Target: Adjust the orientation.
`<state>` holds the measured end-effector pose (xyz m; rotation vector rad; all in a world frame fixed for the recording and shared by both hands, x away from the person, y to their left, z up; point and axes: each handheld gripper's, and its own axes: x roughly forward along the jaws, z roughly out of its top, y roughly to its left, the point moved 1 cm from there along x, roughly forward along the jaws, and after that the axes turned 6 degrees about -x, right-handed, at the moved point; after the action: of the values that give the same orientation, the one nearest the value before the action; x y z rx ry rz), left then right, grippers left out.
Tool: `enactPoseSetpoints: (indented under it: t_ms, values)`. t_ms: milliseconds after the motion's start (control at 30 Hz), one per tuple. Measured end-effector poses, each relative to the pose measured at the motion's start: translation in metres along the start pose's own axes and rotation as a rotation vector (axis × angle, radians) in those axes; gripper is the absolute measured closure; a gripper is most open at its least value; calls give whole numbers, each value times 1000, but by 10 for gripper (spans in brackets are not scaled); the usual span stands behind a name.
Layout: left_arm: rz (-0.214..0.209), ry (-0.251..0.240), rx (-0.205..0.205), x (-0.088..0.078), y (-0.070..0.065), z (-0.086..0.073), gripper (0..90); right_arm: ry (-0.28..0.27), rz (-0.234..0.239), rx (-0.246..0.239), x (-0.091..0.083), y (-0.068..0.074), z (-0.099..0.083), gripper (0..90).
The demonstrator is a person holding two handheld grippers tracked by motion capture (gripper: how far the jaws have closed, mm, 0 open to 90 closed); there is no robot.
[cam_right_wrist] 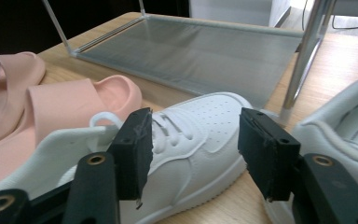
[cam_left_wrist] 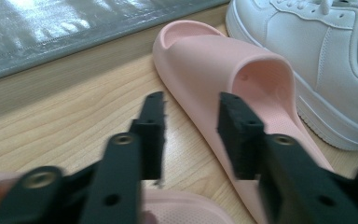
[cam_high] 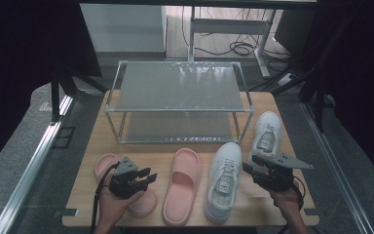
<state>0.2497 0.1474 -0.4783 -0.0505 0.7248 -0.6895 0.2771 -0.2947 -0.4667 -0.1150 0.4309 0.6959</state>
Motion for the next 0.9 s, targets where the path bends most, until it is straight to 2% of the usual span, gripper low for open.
enactPoseSetpoints:
  t_ms: [200, 400, 433, 567, 733, 900]
  values:
    - [4, 8, -2, 3, 2, 5, 854, -2, 21, -20, 1, 10, 1, 458]
    - [8, 33, 5, 17, 1, 18, 890, 11, 3, -40, 2, 12, 9, 441]
    - [8, 33, 7, 20, -1, 24, 894, 11, 8, -56, 4, 13, 17, 438]
    - [9, 37, -1, 23, -3, 29, 900, 7, 23, -50, 9, 17, 25, 432]
    - [4, 58, 0, 25, -3, 23, 900, 20, 22, -52, 10, 18, 21, 431]
    - [4, 96, -5, 20, 0, 2, 900, 23, 12, -50, 5, 19, 14, 425]
